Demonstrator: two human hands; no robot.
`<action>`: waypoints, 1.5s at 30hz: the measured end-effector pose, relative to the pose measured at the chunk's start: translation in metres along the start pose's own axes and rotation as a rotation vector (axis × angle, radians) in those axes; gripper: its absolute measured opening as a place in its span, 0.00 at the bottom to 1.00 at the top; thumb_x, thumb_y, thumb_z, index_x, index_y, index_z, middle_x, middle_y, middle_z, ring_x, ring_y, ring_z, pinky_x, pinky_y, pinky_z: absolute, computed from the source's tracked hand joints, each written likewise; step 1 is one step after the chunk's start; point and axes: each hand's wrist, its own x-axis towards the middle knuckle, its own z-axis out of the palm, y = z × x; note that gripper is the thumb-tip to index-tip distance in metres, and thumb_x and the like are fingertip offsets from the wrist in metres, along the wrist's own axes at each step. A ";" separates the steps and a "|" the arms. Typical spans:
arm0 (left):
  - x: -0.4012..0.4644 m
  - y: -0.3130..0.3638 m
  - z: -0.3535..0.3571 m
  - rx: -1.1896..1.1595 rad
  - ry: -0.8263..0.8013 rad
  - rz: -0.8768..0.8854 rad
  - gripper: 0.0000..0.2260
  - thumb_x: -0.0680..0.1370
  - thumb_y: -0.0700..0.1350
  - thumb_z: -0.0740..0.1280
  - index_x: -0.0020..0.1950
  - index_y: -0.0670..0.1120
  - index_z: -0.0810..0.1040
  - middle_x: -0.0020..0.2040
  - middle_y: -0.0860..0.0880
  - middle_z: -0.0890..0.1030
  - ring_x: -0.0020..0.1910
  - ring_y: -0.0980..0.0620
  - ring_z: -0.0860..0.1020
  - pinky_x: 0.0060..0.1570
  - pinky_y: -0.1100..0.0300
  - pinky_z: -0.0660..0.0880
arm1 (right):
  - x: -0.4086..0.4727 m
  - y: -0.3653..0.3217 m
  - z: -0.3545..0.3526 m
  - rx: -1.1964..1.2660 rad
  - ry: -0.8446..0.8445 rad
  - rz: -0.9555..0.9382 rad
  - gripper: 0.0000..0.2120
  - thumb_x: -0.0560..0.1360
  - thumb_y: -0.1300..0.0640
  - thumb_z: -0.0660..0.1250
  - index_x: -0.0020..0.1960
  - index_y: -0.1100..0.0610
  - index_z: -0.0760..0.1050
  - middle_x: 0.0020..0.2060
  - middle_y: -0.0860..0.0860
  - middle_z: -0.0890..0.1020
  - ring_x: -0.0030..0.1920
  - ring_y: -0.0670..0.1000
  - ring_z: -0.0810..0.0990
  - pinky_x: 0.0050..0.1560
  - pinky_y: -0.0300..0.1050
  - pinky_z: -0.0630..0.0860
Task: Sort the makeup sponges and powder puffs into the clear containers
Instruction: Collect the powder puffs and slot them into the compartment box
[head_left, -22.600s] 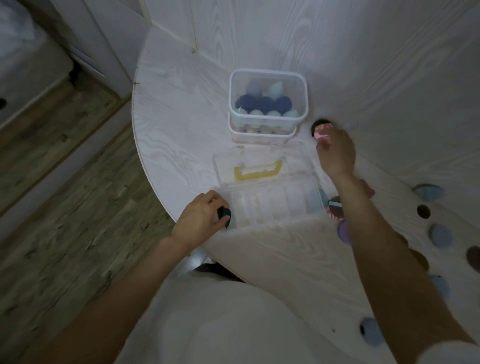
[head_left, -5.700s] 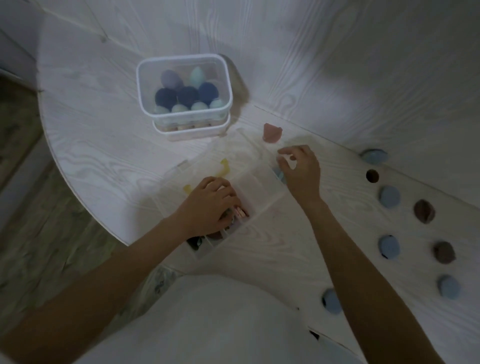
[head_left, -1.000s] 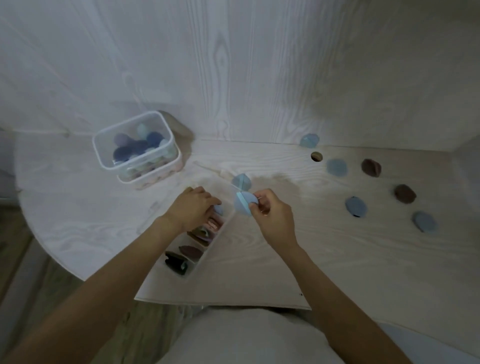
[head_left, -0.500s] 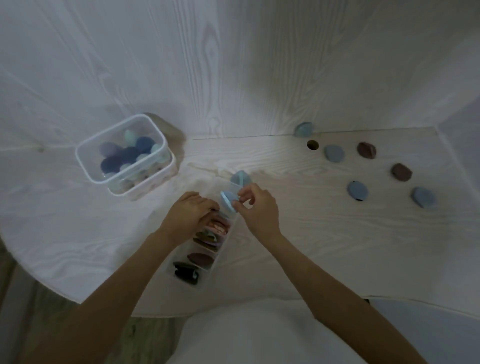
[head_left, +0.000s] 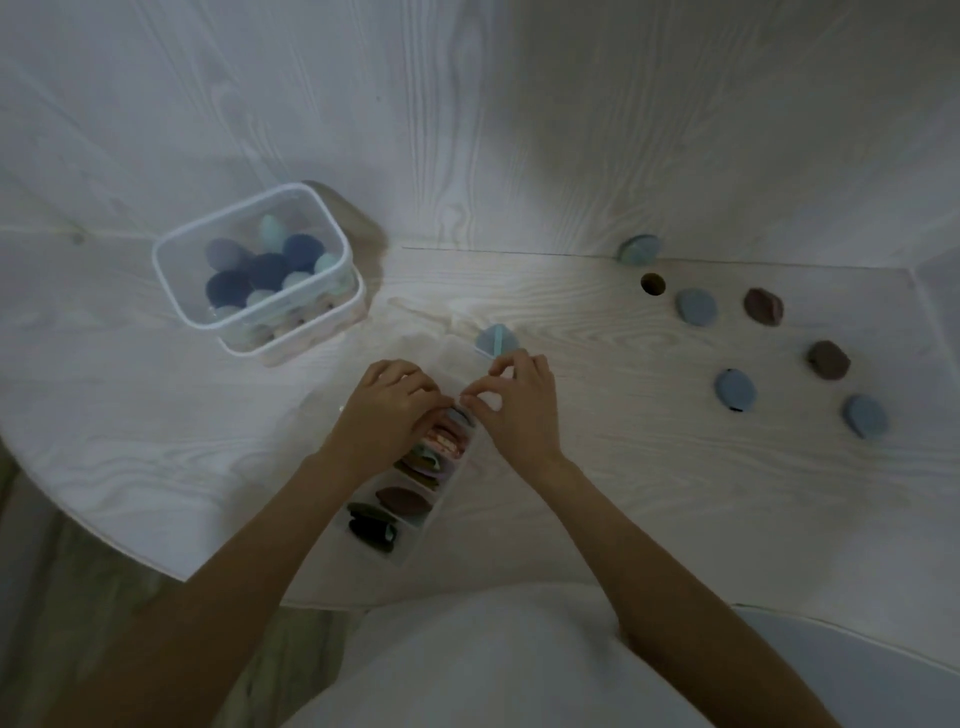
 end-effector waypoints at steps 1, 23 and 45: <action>0.000 -0.001 0.001 0.010 -0.011 0.005 0.12 0.76 0.48 0.60 0.46 0.47 0.84 0.44 0.48 0.82 0.44 0.44 0.78 0.51 0.53 0.68 | 0.005 0.004 -0.006 0.046 0.031 0.032 0.04 0.71 0.54 0.71 0.42 0.54 0.82 0.44 0.52 0.75 0.44 0.47 0.67 0.46 0.38 0.63; 0.001 -0.002 0.002 -0.030 -0.044 -0.045 0.11 0.75 0.49 0.59 0.47 0.48 0.81 0.47 0.50 0.81 0.50 0.47 0.74 0.54 0.53 0.65 | 0.002 -0.011 -0.042 0.273 0.031 0.127 0.04 0.71 0.62 0.71 0.45 0.56 0.78 0.36 0.47 0.79 0.35 0.42 0.75 0.35 0.29 0.69; -0.006 0.013 0.003 0.025 0.050 -0.118 0.12 0.75 0.47 0.60 0.47 0.47 0.83 0.43 0.48 0.82 0.46 0.43 0.78 0.51 0.52 0.68 | 0.000 -0.007 -0.002 -0.196 -0.058 -0.183 0.01 0.67 0.60 0.74 0.37 0.57 0.83 0.39 0.53 0.77 0.40 0.55 0.75 0.37 0.44 0.72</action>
